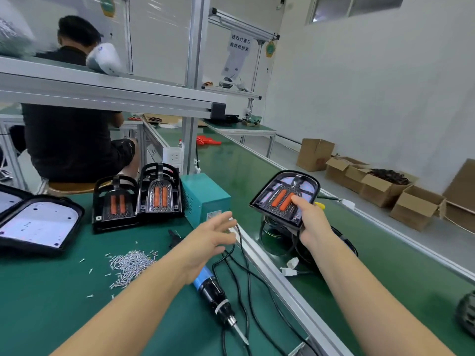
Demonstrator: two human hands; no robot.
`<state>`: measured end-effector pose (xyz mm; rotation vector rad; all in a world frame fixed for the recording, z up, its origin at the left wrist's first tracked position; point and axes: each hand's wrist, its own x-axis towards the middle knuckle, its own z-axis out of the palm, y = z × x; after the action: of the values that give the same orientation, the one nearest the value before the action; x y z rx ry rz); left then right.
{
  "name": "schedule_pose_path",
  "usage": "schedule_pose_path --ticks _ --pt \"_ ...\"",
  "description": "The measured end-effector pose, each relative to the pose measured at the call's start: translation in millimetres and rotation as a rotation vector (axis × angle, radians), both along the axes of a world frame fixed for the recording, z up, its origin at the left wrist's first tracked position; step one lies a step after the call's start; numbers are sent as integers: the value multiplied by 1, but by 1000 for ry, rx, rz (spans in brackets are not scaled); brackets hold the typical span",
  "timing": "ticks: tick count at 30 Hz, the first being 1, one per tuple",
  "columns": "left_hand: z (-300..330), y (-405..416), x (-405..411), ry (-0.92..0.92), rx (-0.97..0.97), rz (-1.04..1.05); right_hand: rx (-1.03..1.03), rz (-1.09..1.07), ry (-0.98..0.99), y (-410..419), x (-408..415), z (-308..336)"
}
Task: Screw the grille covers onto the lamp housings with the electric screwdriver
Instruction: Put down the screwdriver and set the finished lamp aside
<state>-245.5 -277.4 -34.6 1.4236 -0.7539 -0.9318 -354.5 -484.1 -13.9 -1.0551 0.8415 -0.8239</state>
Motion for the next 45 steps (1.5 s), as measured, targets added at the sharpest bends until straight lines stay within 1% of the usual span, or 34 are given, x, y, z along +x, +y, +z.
schedule_pose_path --ticks 6,12,15,17,20,23,26,29,31,33,35,40,45 --pt "-3 -10 5 -163 44 63 -1 -79 129 -31 13 4" --pt "1 -51 -8 -462 147 -59 57 -114 228 -57 20 -9" --pt "1 -78 -20 -700 195 -148 87 -151 234 -65 23 -17" --pt "0 -96 -29 -820 222 -187 95 -155 238 -69 24 -21" --pt "-5 -116 -39 -916 263 -222 68 -130 276 -74 25 -26" --pt "-10 -129 -45 -1002 297 -243 -4 -133 374 -80 24 -29" --pt "-16 -138 -48 -1070 330 -266 -148 -146 603 -87 20 -29" --pt "-20 -143 -51 -1103 349 -270 -374 -133 884 -82 13 -30" --pt "-22 -145 -52 -1107 348 -254 -589 -94 946 -72 6 -33" --pt "-23 -147 -52 -1095 348 -246 -779 2 952 -63 0 -39" --pt "-24 -149 -52 -1073 359 -256 -887 85 985 -59 -4 -47" --pt "-31 -149 -52 -1050 427 -284 -1034 57 1182 -57 0 -55" --pt "-37 -140 -49 -1067 455 -276 -981 18 1258 -54 19 -55"
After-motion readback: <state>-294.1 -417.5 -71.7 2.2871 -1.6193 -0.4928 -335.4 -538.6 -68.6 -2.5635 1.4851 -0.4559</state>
